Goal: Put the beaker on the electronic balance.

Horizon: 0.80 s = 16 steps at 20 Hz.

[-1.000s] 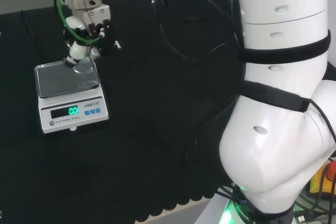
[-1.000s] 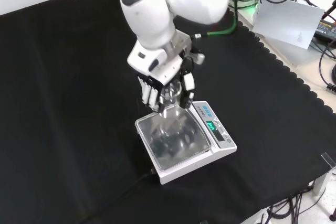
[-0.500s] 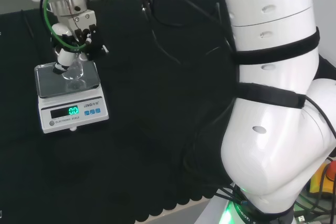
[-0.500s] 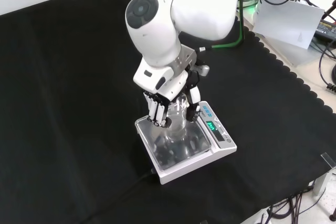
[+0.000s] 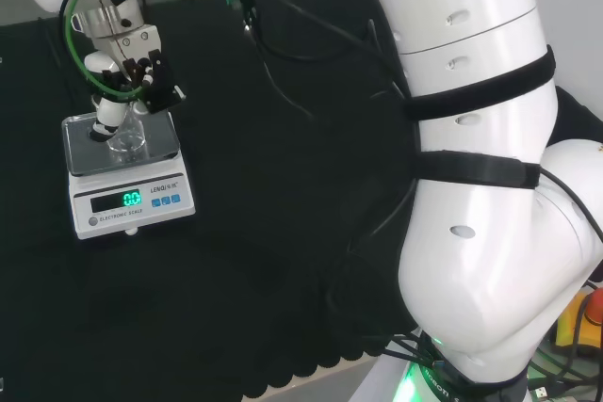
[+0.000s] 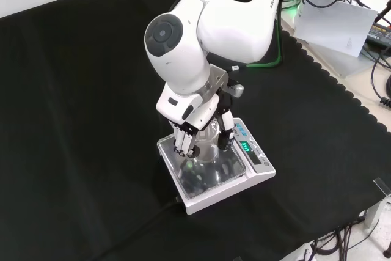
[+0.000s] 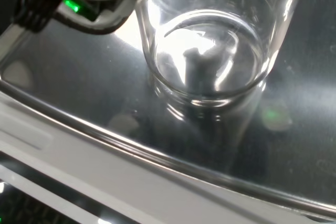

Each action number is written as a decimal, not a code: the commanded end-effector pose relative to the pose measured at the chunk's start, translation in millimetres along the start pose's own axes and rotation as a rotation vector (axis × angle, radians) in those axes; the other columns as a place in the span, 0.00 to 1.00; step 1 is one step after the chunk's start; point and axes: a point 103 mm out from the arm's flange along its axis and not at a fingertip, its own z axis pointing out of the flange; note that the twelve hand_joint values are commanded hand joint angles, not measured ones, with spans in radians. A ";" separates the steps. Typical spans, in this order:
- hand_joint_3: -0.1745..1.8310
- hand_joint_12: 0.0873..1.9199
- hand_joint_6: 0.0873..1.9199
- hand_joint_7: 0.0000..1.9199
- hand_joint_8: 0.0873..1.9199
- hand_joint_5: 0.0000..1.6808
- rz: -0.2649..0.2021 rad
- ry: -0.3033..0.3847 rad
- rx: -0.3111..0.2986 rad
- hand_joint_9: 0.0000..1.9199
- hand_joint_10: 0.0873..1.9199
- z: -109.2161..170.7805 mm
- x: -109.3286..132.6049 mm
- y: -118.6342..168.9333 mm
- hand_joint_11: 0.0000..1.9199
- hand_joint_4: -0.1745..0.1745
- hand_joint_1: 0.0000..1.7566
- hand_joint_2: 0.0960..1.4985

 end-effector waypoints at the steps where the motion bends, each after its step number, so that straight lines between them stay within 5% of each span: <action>1: 0.49 0.39 0.51 0.40 0.65 0.20 -0.008 -0.032 0.003 0.62 0.42 -7.5 5.2 -4.1 0.69 0.17 0.59 0.28; 5: 0.34 0.64 0.14 0.15 0.48 0.06 -0.015 -0.017 -0.024 0.38 0.38 -23.0 3.1 -10.7 0.34 0.41 0.41 0.29; 7: 0.30 0.70 0.04 0.07 0.42 0.05 -0.012 -0.015 -0.027 0.30 0.38 -28.9 0.5 -14.4 0.25 0.46 0.37 0.31; 16: 0.23 0.76 0.00 0.00 0.36 0.03 0.004 -0.016 -0.072 0.19 0.39 -60.7 -15.5 -38.4 0.14 0.50 0.33 0.34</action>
